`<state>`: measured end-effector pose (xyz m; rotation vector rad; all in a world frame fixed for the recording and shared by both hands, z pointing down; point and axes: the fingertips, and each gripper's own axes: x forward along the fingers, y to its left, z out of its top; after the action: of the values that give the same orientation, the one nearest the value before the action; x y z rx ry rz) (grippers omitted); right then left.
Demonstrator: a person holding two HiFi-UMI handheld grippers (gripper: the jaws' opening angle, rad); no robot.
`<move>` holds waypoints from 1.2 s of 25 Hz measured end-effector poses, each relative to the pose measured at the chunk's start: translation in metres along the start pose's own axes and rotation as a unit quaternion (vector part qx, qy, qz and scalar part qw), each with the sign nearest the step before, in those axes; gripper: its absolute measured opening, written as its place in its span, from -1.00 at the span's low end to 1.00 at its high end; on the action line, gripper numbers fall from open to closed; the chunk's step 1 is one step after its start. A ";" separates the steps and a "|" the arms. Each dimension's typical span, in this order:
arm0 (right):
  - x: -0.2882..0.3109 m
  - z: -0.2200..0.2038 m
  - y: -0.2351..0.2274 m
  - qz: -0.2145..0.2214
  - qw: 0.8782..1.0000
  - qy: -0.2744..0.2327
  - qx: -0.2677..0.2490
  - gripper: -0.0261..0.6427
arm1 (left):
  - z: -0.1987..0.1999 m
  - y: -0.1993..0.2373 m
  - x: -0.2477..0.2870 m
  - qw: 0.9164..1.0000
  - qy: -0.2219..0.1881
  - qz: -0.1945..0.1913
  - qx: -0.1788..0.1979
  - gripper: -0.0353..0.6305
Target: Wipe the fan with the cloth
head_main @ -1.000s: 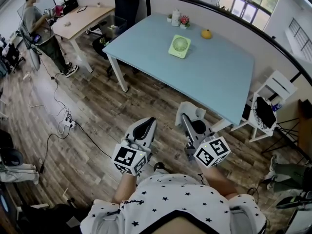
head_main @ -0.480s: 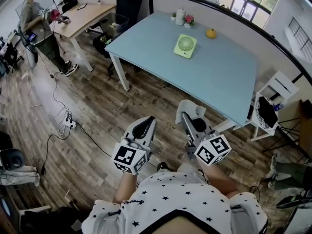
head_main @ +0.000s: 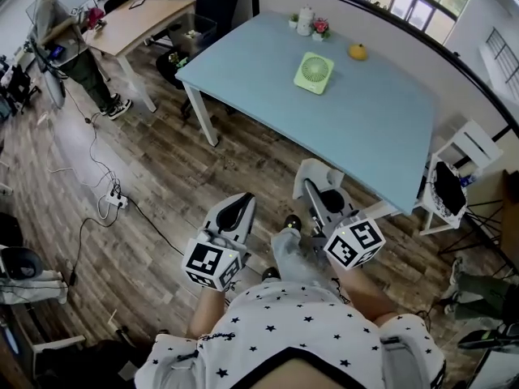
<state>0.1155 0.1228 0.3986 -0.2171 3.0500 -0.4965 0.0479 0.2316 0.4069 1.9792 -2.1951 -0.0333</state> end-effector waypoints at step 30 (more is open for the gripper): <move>0.132 0.048 -0.152 0.010 1.000 0.006 0.014 -0.78 | 0.039 0.087 0.187 1.000 0.023 0.012 0.007 -0.77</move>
<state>0.0076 -0.0542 0.3991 -0.1836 3.0526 -0.5404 -0.0608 0.0520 0.4032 1.9414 -2.1945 0.0309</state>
